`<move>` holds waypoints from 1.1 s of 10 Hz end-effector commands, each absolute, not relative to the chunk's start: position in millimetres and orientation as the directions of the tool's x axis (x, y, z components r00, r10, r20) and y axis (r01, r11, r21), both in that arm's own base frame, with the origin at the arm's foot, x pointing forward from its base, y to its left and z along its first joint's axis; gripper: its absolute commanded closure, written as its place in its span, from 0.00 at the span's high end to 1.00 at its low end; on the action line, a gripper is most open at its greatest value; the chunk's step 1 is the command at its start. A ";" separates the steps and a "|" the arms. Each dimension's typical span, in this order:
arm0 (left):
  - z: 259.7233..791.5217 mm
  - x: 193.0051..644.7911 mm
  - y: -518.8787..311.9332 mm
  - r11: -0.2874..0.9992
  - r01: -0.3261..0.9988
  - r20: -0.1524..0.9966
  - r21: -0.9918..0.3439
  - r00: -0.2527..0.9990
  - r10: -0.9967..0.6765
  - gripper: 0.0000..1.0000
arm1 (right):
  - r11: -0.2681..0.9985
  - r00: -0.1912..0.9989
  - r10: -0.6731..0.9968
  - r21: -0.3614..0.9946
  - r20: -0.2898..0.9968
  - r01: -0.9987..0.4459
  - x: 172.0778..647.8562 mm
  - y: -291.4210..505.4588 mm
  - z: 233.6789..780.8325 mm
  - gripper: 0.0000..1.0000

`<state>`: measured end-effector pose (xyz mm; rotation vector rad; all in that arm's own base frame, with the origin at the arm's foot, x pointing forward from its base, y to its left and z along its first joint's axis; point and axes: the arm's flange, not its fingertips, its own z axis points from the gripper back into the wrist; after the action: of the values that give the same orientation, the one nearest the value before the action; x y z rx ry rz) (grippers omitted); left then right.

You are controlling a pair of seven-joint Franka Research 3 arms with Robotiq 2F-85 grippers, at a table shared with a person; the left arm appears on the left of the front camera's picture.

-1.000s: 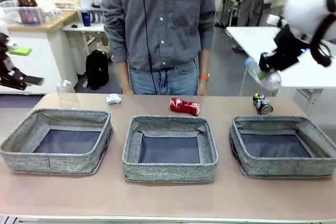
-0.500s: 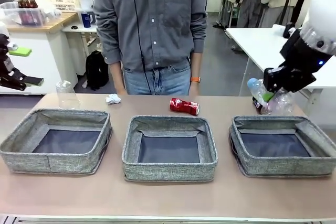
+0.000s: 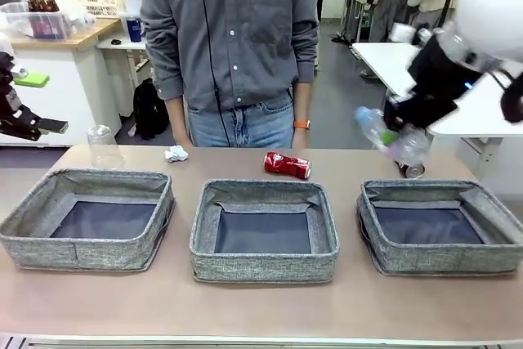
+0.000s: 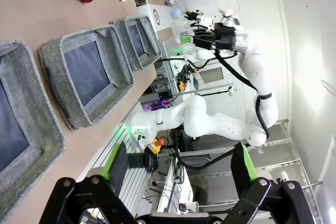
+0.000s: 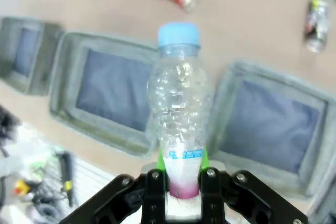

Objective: Sort the waste into the appropriate baskets.
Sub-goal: Pick up the waste item pointed out by the person.

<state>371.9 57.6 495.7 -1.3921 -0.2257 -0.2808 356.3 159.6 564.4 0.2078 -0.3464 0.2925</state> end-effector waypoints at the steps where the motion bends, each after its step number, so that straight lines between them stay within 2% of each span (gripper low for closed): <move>1: 498.5 371.6 57.5 0.148 0.334 0.330 -0.931 0.943 -0.053 1.00 | 0.925 0.890 0.247 0.181 0.383 -0.335 368.4 230.0 630.1 0.22; 2: 498.5 371.6 57.5 0.148 0.334 0.330 -0.931 0.943 -0.053 1.00 | 0.956 0.956 0.115 0.229 0.271 -0.180 363.5 269.0 658.8 0.22; 4: 498.5 371.6 57.5 0.148 0.334 0.330 -0.931 0.943 -0.053 1.00 | 0.971 0.983 0.121 0.188 0.141 -0.147 349.8 320.9 693.1 0.22; 6: 498.5 371.6 57.5 0.148 0.334 0.330 -0.931 0.943 -0.053 1.00 | 0.979 0.980 0.143 0.126 0.138 -0.160 335.9 353.2 725.7 0.22; 8: 498.5 371.6 57.5 0.148 0.334 0.330 -0.931 0.943 -0.053 1.00 | 0.993 0.981 0.074 0.076 0.179 -0.089 324.5 377.1 758.0 0.22; 10: 498.5 371.6 57.5 0.148 0.334 0.330 -0.931 0.943 -0.053 1.00 | 0.996 0.978 0.079 0.019 0.193 -0.084 322.5 392.1 768.3 0.22; 11: 498.5 371.6 57.5 0.148 0.334 0.330 -0.931 0.943 -0.053 1.00 | 0.999 0.974 0.031 0.014 0.223 -0.035 325.6 390.0 771.3 0.22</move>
<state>371.8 57.6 495.8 -1.3920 -0.2258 -0.2808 316.8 376.1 762.3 0.0610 -0.2111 0.0906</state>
